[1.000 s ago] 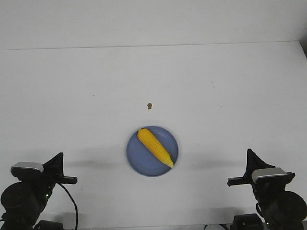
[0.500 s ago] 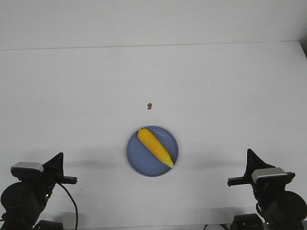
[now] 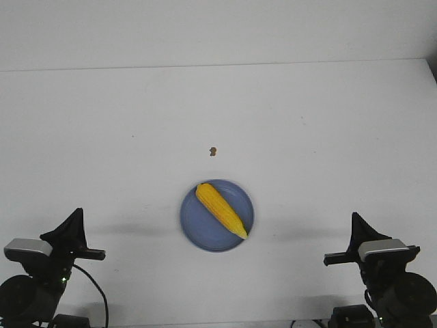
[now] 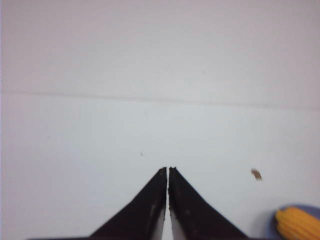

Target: Place corn on plate with both arms

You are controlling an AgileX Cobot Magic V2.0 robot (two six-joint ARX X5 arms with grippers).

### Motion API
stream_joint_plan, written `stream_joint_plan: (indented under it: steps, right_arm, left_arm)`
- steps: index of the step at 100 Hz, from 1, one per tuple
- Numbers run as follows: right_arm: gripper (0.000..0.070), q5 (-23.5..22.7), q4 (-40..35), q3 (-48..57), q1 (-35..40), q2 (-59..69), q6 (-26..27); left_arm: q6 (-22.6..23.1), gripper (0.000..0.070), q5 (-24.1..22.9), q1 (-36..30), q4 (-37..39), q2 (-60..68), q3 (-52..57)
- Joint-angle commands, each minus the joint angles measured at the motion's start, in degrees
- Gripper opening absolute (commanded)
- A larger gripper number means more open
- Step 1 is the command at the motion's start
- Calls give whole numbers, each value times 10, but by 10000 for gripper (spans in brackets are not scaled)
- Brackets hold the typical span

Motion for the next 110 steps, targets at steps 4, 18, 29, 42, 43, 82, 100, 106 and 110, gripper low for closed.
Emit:
stream_joint_plan:
  steps: [4,18,29,42,43,82,100,106,110]
  right_arm:
    - [1,2,6,5,0,1,4]
    - [1,2,6,5,0,1,4]
    - [1,2,6,5,0,1,4]
    - [1,2,6,5,0,1,4]
    - [1,2,6,5,0,1,4]
    - [1,2,6,5,0,1,4]
    - [1,2,6,5,0,1,4]
    - [1,2,6,5,0,1,4]
    - [1,2,6,5,0,1,4]
  left_arm:
    - [0,13,-1,9,39,-22,-29]
    - [0,13,-1,23,70,-59,-82]
    - [0,13,-1,26,87,-89,-123]
    - [0,13,-1,26,97,-118,-164]
    - [0,13,-1,26,99,-118,-167]
    - [0,13,-1,27,200,-118,-250]
    - [0,13,-1,27,229,-118,-277]
    - [0,13,-1,27,231,-118,-282]
    - [0,13,-1,27,228,-118,-283]
